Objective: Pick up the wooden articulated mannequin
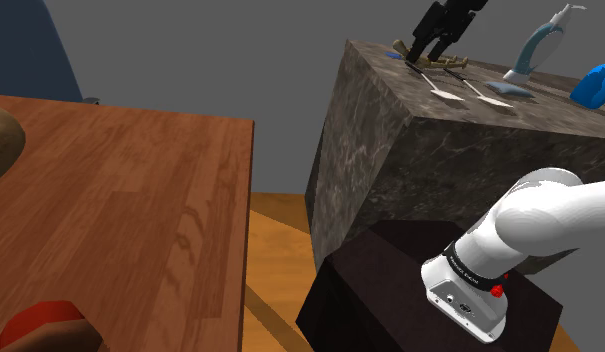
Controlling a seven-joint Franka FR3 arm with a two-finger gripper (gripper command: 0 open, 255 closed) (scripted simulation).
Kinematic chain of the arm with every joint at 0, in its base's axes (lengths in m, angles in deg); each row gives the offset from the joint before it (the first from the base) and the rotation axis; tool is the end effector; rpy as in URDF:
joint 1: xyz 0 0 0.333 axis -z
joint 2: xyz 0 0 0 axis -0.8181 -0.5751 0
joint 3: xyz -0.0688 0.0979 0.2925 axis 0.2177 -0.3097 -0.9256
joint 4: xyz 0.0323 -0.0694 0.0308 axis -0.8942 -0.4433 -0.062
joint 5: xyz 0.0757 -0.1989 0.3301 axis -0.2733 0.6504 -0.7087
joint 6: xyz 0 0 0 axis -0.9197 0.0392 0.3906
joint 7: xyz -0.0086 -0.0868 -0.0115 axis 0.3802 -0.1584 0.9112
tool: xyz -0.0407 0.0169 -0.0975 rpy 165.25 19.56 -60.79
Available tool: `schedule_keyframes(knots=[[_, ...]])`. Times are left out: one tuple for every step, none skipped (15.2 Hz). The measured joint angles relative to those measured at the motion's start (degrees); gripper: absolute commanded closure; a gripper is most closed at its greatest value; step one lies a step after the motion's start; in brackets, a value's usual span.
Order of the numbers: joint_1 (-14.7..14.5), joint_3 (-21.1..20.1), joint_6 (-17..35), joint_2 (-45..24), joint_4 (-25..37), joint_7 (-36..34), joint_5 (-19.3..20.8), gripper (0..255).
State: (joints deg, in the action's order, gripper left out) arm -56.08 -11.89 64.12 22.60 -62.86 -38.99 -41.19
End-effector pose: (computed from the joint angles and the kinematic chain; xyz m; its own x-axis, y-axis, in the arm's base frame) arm 0.3161 0.0299 0.6437 0.9824 -0.0028 0.1870 0.0017 -0.9997 -0.0238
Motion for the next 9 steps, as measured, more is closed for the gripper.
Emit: schedule_keyframes(knots=[[0.0, 0.0, 0.0, 0.0, 0.0, 0.0, 0.0, 0], [0.2, 0.4, 0.1, -0.9, 0.7, 0.4, 0.3, 0], [0.5, 1.1, 0.3, -1.4, 0.8, 1.2, 0.7, 0], [0.8, 2.0, 0.7, -2.0, 1.0, 2.1, 1.3, 0], [1.2, 3.0, 1.2, -3.2, 1.6, 3.2, 1.9, 0], [1.4, 3.7, 1.3, -4.4, 2.6, 4.0, 2.3, 0], [1.9, 5.1, 1.6, -5.5, 3.4, 5.4, 3.1, 0], [2.3, 6.1, 1.5, -6.3, 4.0, 6.6, 3.6, 0], [2.6, 7.1, 1.8, -7.8, 5.2, 7.6, 4.1, 0]])
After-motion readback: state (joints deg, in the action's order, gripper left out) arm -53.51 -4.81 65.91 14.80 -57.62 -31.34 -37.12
